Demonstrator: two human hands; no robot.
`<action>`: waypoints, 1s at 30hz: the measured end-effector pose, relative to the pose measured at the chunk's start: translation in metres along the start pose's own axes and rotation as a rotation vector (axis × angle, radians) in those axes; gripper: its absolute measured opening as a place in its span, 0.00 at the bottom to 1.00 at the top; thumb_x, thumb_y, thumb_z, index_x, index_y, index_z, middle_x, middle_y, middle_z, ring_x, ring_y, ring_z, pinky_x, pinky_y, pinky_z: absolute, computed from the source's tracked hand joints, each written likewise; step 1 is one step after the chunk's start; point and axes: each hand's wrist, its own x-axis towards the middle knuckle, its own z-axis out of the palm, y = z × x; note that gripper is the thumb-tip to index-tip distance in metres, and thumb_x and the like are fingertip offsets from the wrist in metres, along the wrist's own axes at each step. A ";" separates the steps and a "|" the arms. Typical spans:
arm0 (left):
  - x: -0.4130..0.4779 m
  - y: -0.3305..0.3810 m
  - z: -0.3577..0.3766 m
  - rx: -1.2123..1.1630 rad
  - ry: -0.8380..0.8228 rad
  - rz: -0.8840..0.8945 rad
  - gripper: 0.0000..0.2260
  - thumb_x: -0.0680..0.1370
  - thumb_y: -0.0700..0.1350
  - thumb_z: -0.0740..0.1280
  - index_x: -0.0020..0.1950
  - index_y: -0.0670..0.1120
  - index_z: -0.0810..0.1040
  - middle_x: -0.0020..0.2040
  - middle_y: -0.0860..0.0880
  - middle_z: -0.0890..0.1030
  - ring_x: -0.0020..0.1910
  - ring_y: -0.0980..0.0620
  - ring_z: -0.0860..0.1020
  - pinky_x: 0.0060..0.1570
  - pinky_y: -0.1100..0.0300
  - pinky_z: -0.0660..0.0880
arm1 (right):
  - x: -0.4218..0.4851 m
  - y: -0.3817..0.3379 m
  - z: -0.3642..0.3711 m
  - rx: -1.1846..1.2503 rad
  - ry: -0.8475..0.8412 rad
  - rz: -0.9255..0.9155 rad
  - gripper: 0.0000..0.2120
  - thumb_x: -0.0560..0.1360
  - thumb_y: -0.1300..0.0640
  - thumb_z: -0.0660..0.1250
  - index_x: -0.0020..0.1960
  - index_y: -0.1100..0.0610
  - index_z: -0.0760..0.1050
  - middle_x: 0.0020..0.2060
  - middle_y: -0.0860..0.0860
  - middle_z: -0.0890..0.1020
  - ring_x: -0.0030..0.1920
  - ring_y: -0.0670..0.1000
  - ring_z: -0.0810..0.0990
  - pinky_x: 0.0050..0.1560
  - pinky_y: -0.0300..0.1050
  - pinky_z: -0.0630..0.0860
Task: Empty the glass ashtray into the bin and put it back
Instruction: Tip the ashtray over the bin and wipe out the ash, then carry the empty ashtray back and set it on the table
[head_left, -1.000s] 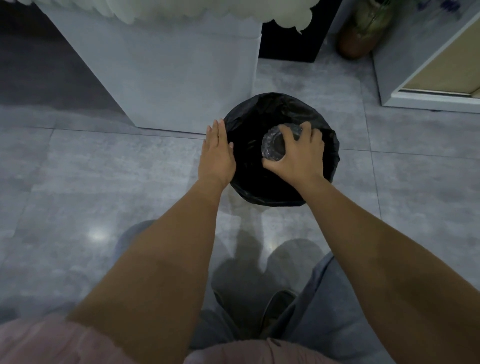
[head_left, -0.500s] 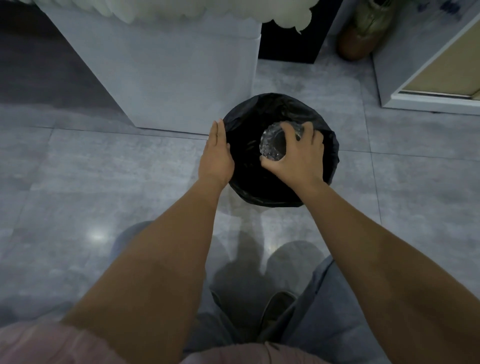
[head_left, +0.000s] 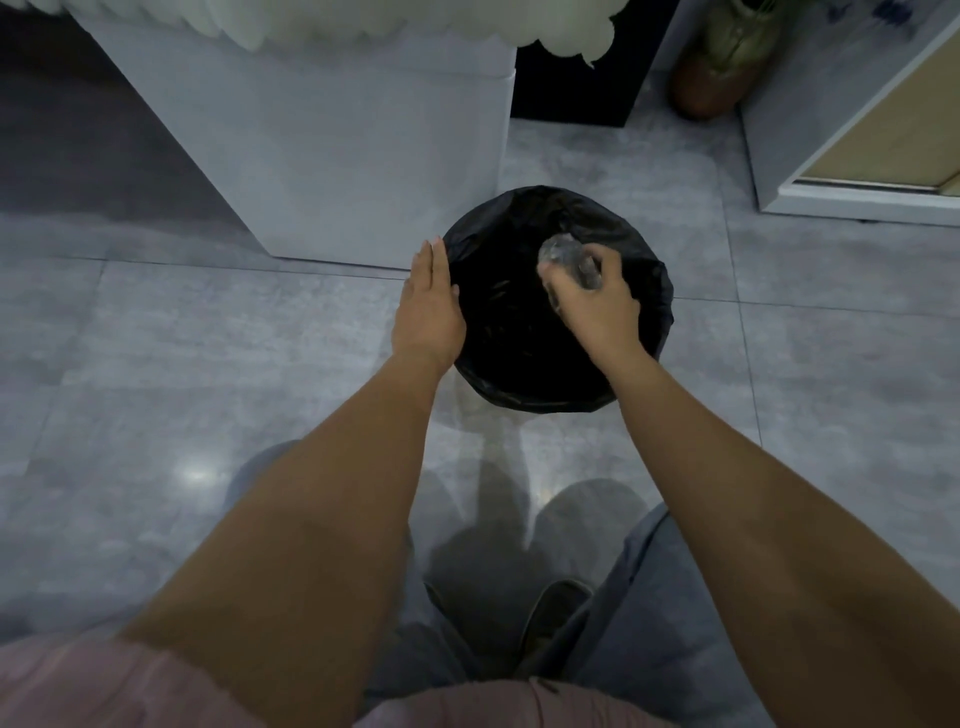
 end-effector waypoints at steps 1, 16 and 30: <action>0.000 0.001 0.000 0.011 -0.002 0.001 0.26 0.84 0.43 0.50 0.81 0.44 0.45 0.82 0.45 0.48 0.81 0.48 0.49 0.79 0.52 0.53 | 0.002 -0.004 -0.002 0.164 -0.039 0.066 0.30 0.68 0.32 0.67 0.67 0.41 0.70 0.63 0.50 0.79 0.61 0.52 0.76 0.62 0.49 0.74; 0.001 0.047 -0.008 -0.082 0.000 0.129 0.22 0.83 0.49 0.57 0.75 0.41 0.67 0.76 0.41 0.68 0.79 0.44 0.57 0.76 0.51 0.57 | 0.005 -0.006 -0.025 0.904 -0.410 0.355 0.35 0.78 0.33 0.53 0.68 0.57 0.77 0.65 0.61 0.81 0.64 0.62 0.80 0.65 0.62 0.76; 0.009 0.065 -0.015 -0.642 -0.139 -0.254 0.13 0.75 0.46 0.69 0.57 0.44 0.84 0.54 0.47 0.86 0.54 0.49 0.83 0.62 0.52 0.77 | 0.014 -0.008 -0.017 0.884 -0.138 0.321 0.22 0.86 0.46 0.49 0.61 0.60 0.74 0.51 0.59 0.83 0.45 0.58 0.84 0.49 0.56 0.83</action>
